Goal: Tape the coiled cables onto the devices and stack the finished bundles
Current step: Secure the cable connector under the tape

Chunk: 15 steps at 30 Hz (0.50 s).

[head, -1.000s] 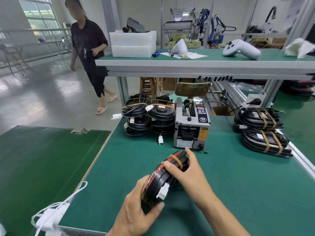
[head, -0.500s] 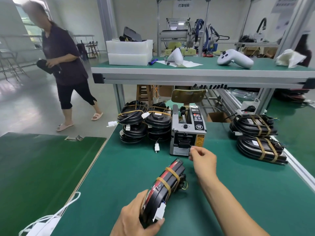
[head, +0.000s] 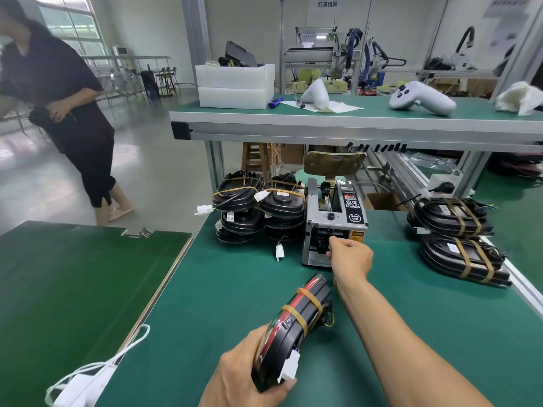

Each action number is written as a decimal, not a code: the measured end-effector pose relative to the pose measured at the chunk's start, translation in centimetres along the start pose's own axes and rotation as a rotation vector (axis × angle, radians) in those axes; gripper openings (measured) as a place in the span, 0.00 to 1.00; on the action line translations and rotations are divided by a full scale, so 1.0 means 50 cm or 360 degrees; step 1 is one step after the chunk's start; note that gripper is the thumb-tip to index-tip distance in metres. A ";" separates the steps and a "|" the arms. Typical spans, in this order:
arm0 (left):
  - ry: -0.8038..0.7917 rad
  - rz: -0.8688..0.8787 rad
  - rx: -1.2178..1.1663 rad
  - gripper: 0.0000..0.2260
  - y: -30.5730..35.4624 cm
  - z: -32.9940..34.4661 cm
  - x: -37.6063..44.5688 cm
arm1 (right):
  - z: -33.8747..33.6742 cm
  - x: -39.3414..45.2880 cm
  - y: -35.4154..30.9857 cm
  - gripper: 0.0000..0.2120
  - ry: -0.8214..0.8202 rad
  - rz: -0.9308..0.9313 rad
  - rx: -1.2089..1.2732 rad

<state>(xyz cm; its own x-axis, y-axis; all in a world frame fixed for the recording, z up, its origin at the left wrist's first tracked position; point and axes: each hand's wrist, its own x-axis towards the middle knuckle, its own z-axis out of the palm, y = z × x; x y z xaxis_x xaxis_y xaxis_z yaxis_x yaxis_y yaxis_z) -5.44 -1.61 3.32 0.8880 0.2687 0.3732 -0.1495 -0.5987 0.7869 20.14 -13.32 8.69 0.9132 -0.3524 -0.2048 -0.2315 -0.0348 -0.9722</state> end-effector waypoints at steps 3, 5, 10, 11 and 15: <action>0.0036 0.0084 0.0033 0.34 -0.006 0.003 0.000 | 0.008 0.001 -0.009 0.06 0.0034 0.0109 0.0114; 0.0031 0.0137 0.0060 0.34 -0.009 0.004 0.000 | 0.013 0.005 -0.009 0.03 0.0057 0.0165 0.0169; -0.0002 0.0122 0.0105 0.34 -0.021 0.003 0.001 | 0.030 0.019 -0.008 0.06 0.0152 0.0274 0.0294; -0.0015 0.0110 0.0119 0.34 -0.026 0.004 0.000 | 0.036 0.021 -0.009 0.06 0.0169 0.0293 0.0299; -0.0085 0.0053 0.0160 0.35 -0.046 0.005 0.001 | 0.049 0.027 -0.016 0.12 0.0256 0.0330 0.0233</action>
<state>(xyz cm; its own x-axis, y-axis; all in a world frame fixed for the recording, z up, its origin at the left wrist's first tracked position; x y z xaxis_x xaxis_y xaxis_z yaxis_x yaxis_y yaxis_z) -4.93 -0.40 1.41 0.9057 0.2084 0.3692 -0.1371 -0.6801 0.7202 22.38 -11.47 8.90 0.7838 -0.4819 -0.3918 -0.3463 0.1845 -0.9198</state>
